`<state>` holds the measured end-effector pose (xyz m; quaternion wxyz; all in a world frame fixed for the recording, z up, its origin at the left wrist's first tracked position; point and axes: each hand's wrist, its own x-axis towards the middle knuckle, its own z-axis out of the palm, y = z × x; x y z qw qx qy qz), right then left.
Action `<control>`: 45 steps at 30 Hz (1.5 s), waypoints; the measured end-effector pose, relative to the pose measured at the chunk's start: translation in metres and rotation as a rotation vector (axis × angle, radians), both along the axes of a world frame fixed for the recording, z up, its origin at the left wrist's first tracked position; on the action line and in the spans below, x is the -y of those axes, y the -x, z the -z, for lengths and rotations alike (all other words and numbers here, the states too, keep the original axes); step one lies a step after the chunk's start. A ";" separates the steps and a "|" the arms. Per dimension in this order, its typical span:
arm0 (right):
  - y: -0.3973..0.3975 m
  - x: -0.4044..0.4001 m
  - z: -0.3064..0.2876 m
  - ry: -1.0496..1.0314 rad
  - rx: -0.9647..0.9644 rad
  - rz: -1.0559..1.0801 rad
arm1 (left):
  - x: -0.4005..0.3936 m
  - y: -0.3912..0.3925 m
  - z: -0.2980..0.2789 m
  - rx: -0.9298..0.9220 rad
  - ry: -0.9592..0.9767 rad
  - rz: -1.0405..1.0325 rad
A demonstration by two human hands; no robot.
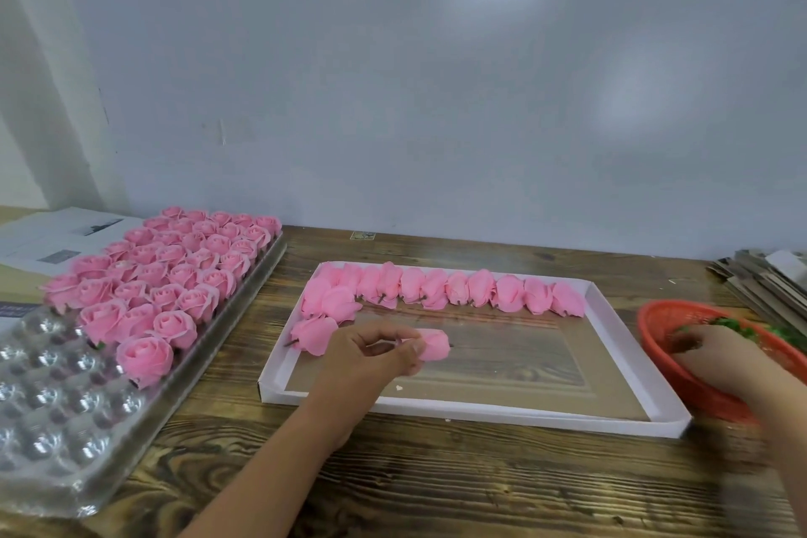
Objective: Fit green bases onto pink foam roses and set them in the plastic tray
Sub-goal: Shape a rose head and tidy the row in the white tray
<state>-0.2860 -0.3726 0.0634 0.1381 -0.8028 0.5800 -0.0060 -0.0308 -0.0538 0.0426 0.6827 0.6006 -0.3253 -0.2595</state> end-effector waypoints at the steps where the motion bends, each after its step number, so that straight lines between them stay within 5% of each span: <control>1: 0.001 0.003 0.004 0.033 0.014 -0.008 | 0.000 0.001 0.000 -0.003 -0.002 0.001; 18: 0.003 0.004 -0.004 0.064 -0.027 0.025 | -0.003 0.001 -0.003 -0.028 -0.003 0.016; 31: -0.010 -0.023 -0.008 0.055 1.046 0.425 | -0.003 -0.002 -0.002 -0.071 0.010 0.043; 36: -0.042 -0.059 -0.006 -0.130 1.236 0.115 | -0.002 -0.004 -0.001 -0.102 0.024 0.042; 45: -0.118 -0.136 0.013 -0.400 1.106 -0.196 | 0.000 -0.008 0.002 -0.177 0.054 0.014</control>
